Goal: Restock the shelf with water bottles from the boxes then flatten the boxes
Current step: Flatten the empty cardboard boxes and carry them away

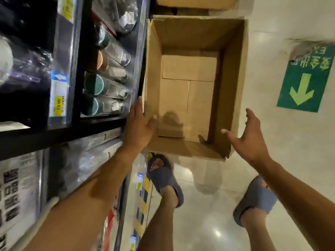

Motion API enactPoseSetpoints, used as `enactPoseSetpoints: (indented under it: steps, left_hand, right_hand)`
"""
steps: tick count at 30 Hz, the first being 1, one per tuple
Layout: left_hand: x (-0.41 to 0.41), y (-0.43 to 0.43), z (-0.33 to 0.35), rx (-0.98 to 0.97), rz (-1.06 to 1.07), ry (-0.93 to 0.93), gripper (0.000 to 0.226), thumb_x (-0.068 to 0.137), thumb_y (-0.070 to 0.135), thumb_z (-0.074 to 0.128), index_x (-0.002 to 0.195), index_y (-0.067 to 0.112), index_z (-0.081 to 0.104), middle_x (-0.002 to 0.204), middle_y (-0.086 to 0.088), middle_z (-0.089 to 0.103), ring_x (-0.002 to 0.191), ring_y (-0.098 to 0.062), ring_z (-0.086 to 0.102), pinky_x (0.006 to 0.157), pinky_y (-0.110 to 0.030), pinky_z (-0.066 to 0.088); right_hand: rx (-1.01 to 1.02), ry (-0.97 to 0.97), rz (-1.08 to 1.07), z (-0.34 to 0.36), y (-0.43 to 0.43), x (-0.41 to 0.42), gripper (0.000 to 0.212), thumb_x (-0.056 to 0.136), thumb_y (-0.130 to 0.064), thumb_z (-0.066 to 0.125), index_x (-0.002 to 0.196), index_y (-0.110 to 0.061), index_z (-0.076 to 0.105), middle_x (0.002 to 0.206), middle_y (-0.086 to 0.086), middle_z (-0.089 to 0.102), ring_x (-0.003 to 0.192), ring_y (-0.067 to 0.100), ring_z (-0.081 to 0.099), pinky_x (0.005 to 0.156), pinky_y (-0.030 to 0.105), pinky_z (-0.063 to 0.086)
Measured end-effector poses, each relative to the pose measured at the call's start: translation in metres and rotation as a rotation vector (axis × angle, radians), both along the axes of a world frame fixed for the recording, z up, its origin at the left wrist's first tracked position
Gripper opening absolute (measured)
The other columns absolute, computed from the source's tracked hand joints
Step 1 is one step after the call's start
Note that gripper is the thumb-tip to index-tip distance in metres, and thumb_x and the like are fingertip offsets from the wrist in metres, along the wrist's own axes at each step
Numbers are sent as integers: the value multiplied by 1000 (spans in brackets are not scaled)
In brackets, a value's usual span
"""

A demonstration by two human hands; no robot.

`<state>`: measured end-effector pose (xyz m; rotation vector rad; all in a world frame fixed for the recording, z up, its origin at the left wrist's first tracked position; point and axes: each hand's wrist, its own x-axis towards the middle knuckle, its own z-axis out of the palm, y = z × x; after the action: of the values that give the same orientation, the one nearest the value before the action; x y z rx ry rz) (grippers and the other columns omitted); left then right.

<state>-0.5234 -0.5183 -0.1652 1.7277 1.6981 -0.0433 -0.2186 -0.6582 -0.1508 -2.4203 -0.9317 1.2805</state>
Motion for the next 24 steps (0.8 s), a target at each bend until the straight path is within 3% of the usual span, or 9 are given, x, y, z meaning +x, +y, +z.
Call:
enactPoseSetpoints:
  steps: [2,4,7,9,13,14,18,24]
  left_hand:
    - [-2,6,-28,45,30,-17,66,104,34,57,161,12,30,158,-17,42,143,-33,42,115,-39,36]
    - [-4,7,-47,96,48,-43,58,104,26,57,158,14,38,145,-16,56,127,-33,58,102,-40,49]
    - [-5,3,-59,142,83,-61,56,102,19,58,156,20,42,130,-12,68,107,-29,69,87,-40,56]
    - [2,-4,-56,115,87,-117,56,102,18,57,155,23,42,131,-3,68,104,-21,70,88,-39,57]
    - [24,-29,-42,-46,93,-295,62,98,3,60,152,28,43,121,25,64,105,11,63,95,-30,56]
    - [31,-38,-41,-86,66,-298,64,97,0,61,152,28,42,123,26,63,111,11,61,100,-32,54]
    - [65,-72,-48,-196,-26,-247,74,97,13,69,157,36,31,144,2,59,125,-24,62,103,-53,53]
    - [130,-106,-63,-197,-32,-362,70,99,19,64,158,36,31,141,11,56,117,-18,63,102,-51,53]
  right_hand:
    - [0,33,-47,-29,5,2,89,91,-49,74,158,-35,18,162,3,34,143,34,43,111,54,44]
    - [-16,65,-22,-51,5,4,80,95,-43,70,157,-36,20,158,3,42,137,35,51,107,55,51]
    - [-29,108,75,-61,2,6,67,104,-25,59,159,-28,22,148,5,54,127,37,58,103,53,52]
    - [-17,97,116,-56,-5,12,62,106,-23,54,159,-23,23,144,7,56,125,37,59,103,52,51]
    - [-36,57,85,-29,-39,35,57,106,-22,52,158,-23,28,142,6,58,122,36,60,104,50,49]
    - [-43,35,81,-22,-51,44,58,106,-20,52,158,-23,28,142,7,58,121,37,60,104,49,49]
    - [-57,-47,56,-3,-93,86,59,103,-29,47,159,-22,28,137,8,60,111,38,61,100,53,50]
    - [-165,-68,-28,-15,-130,134,61,106,-12,51,161,-18,25,148,16,55,123,49,58,105,59,48]
